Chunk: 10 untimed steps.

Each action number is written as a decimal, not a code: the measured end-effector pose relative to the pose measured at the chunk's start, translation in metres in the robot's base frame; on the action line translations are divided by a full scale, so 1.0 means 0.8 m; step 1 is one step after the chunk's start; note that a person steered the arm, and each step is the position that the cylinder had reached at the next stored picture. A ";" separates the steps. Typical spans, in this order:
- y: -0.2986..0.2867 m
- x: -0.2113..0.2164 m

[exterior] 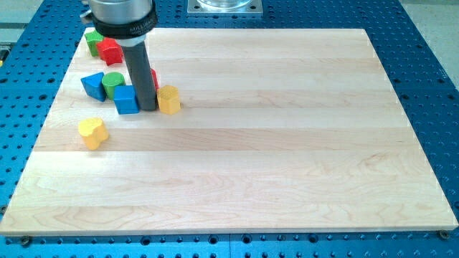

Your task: Move the red circle to the top right side of the yellow hexagon

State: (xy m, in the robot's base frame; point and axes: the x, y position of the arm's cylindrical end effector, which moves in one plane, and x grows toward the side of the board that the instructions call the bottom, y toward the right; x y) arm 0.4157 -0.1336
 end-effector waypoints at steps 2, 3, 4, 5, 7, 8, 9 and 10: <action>-0.031 -0.011; -0.034 -0.035; -0.034 -0.072; -0.034 -0.106; 0.038 -0.142; 0.070 -0.105; 0.070 -0.050; 0.063 -0.004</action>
State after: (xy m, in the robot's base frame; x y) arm 0.4122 -0.0829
